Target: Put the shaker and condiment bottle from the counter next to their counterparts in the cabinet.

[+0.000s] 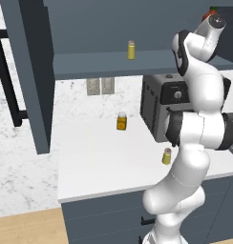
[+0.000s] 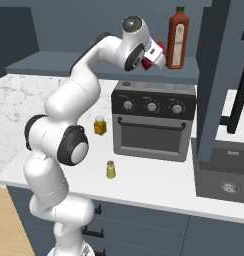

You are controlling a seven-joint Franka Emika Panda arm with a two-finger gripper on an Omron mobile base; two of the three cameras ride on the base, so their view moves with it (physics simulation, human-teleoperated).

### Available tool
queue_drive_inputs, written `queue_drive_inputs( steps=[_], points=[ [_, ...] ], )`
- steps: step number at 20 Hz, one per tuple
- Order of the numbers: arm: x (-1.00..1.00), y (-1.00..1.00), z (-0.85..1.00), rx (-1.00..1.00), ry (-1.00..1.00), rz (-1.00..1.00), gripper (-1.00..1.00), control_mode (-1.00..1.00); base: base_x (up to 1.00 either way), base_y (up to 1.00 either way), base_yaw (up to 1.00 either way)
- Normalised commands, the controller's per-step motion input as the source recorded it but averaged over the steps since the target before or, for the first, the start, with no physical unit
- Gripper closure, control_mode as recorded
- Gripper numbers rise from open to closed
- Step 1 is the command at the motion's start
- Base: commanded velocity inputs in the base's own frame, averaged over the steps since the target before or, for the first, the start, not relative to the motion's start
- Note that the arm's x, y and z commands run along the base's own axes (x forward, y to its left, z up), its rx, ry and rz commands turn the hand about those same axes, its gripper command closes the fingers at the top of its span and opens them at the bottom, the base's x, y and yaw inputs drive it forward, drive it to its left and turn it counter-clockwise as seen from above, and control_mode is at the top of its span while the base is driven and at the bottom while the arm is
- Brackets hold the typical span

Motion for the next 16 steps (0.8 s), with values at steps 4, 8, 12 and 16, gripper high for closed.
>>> queue_drive_inputs(
  steps=[4,8,12,16],
  points=[
    [0.39,-0.19,0.0,0.0,0.0,0.0,1.0,-1.0,0.0,0.0,0.0],
    [0.32,-0.23,0.0,0.0,0.0,0.0,1.0,-1.0,0.0,0.0,0.0],
    [0.28,-0.21,0.0,0.0,0.0,0.0,1.0,-1.0,0.0,0.0,0.0],
    [0.29,-0.22,0.0,0.0,0.0,0.0,1.0,-1.0,0.0,0.0,0.0]
  ],
)
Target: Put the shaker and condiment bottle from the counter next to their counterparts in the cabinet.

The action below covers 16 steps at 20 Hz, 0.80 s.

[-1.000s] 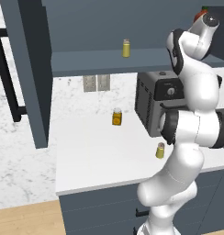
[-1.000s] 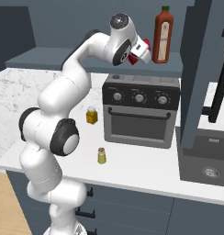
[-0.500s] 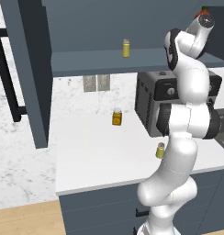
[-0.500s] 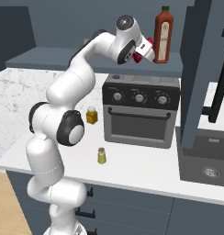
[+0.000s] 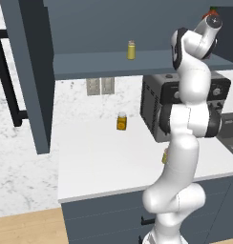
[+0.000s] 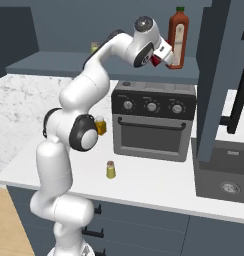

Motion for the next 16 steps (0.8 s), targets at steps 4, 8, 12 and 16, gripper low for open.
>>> queue_drive_inputs(
  steps=[4,8,12,16],
  points=[
    [0.27,-0.21,-0.01,0.0,0.0,0.0,1.0,-1.0,0.0,0.0,0.0],
    [0.26,-0.17,-0.05,0.0,0.0,0.0,-1.0,-1.0,0.0,0.0,0.0],
    [0.16,-0.22,-0.03,0.0,-0.01,0.0,-1.0,-1.0,0.0,0.0,0.0],
    [0.03,-0.19,0.0,0.0,-0.02,0.0,-1.0,-1.0,0.0,0.0,0.0]
  ],
)
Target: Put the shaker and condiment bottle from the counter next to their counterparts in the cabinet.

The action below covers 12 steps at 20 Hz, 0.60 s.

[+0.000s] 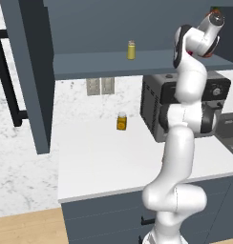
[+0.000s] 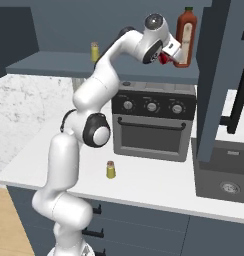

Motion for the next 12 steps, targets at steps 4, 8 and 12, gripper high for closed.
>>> queue_drive_inputs(
  steps=[4,8,12],
  points=[
    [-0.04,-0.03,-0.03,0.0,-0.01,0.01,-1.0,-1.0,0.0,0.0,0.0],
    [-0.37,0.11,-0.13,0.0,0.0,0.06,-1.0,-1.0,0.0,0.0,0.0],
    [-0.44,0.24,-0.23,0.0,0.0,0.07,-1.0,-1.0,0.0,0.0,0.0]
  ],
)
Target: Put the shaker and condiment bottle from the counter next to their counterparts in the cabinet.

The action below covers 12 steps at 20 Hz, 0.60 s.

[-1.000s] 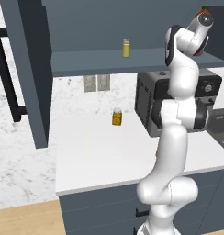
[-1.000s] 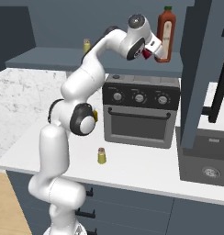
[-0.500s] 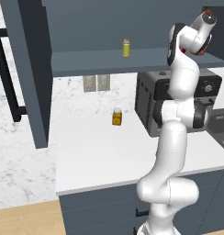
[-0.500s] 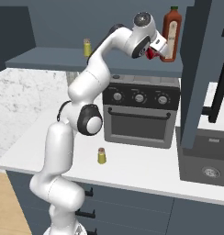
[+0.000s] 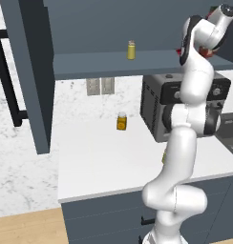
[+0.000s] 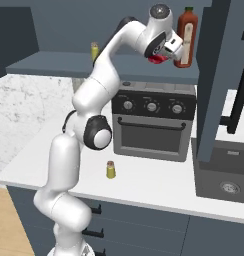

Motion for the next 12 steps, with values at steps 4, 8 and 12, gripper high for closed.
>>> queue_drive_inputs(
  steps=[4,8,12],
  points=[
    [-0.37,0.3,-0.28,0.0,0.01,0.06,-1.0,-1.0,0.0,0.0,0.0],
    [-0.46,0.34,-0.27,0.0,0.0,0.04,-1.0,-1.0,0.0,0.0,0.0],
    [-0.55,0.39,-0.28,0.0,0.0,0.03,-1.0,-1.0,0.0,0.0,0.0]
  ],
)
